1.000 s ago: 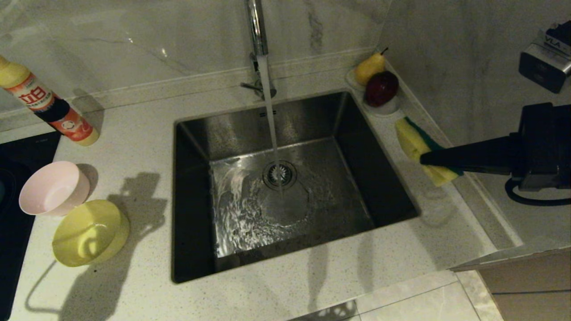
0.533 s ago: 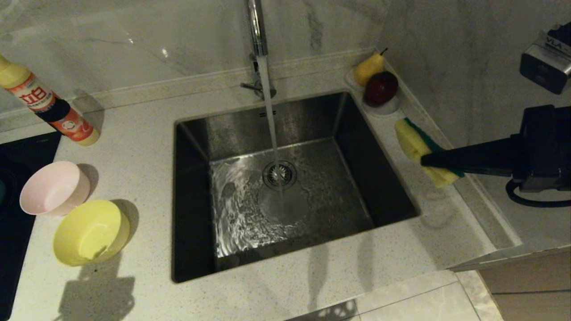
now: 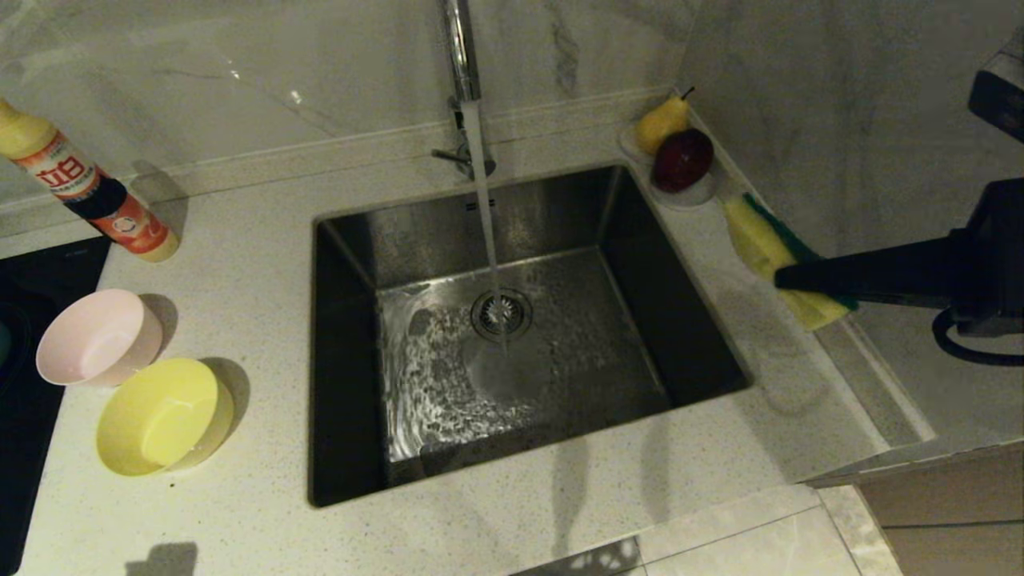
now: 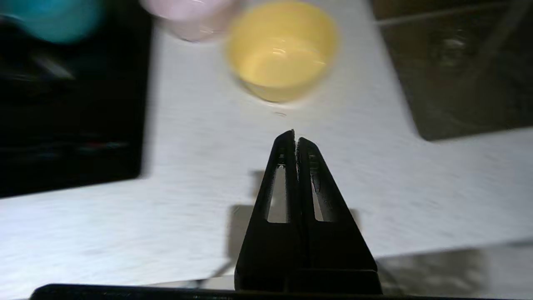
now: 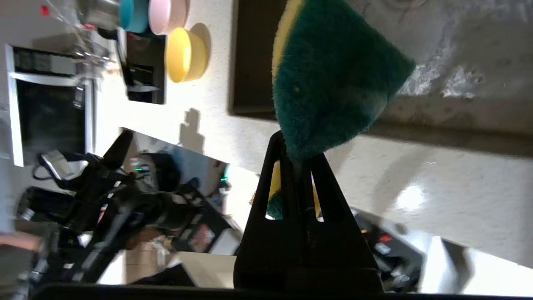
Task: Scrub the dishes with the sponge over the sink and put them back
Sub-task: Put down the sponge
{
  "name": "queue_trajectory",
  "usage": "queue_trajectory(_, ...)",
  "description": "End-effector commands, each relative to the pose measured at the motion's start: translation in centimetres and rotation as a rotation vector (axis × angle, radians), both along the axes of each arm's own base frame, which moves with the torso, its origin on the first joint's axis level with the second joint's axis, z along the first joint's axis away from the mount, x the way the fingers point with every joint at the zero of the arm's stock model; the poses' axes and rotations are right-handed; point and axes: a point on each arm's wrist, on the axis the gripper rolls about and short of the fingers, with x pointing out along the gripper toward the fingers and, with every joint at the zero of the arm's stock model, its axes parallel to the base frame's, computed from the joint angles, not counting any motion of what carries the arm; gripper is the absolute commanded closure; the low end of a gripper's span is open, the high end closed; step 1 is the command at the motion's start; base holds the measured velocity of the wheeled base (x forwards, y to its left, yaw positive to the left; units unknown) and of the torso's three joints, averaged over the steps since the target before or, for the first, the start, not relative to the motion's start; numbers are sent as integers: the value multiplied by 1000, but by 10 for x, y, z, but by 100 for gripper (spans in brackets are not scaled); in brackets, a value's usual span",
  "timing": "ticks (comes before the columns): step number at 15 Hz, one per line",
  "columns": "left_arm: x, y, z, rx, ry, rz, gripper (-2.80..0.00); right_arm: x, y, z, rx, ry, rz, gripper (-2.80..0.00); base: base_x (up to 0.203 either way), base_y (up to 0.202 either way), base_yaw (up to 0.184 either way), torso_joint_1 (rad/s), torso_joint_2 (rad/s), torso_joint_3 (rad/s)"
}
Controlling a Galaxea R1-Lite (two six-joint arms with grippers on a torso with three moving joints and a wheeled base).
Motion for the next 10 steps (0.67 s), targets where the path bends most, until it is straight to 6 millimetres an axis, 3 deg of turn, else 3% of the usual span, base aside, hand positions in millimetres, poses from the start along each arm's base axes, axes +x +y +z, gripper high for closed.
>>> queue_trajectory(1,2,-2,-8,-5,22,-89,0,0,-1,-1,-26,-18,-24,0,0,0,0,0,0,0)
queue_trajectory(3,4,-3,-18,4,101,-128,0,2,-1,-3,-80,-53,-70,0,0,0,0,0,0,0)
queue_trajectory(10,4,-3,-17,9,91,-126,0,5,-5,-31,-311,-122,-138,0,0,0,0,0,0,0)
